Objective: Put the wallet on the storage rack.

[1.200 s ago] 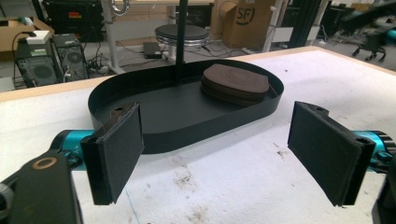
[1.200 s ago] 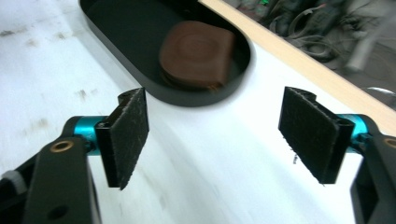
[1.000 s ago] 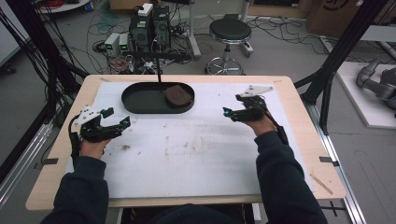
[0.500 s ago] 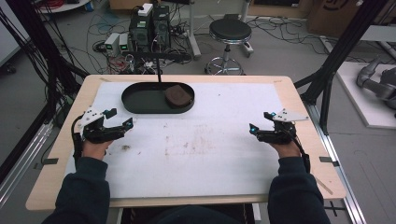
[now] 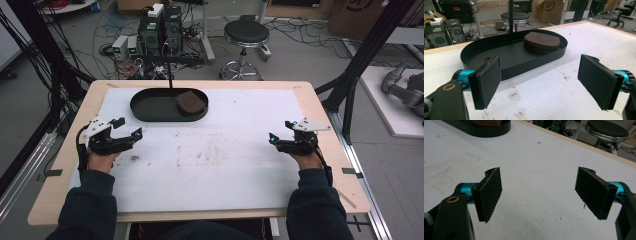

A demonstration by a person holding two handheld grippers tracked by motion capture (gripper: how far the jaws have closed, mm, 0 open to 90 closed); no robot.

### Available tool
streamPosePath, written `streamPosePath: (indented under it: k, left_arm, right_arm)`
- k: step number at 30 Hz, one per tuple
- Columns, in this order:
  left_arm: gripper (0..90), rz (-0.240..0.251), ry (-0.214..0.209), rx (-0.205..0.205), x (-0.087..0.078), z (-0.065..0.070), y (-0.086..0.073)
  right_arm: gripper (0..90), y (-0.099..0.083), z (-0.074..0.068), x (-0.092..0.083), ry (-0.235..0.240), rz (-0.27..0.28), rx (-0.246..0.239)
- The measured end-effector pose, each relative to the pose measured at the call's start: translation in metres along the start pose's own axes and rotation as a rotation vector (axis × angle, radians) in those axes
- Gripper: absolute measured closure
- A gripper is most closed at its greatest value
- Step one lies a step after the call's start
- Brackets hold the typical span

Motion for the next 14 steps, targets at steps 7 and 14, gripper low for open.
streamPosePath:
  k: [7,14]
  left_arm:
    - [18.6,-0.009,0.000,-0.002,0.0004,-0.0007,-0.0016]
    - [18.6,-0.019,0.001,-0.008,0.0033,-0.0005,-0.0034]
  right_arm:
    - [22.3,-0.0021,0.0003,0.0013,-0.022,-0.019,-0.012]
    - [22.3,-0.0021,0.0000,0.0019,-0.019,-0.019,-0.013]
Point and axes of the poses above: each handheld gripper's, and its own axes: x roughly forward along the jaws, y roughly out of its top, z roughly to its right, the point moved 8 cm from there along x, roughly forward along the jaws, and after that the axes turned 8 degrees about x, right-handed, at the moved point
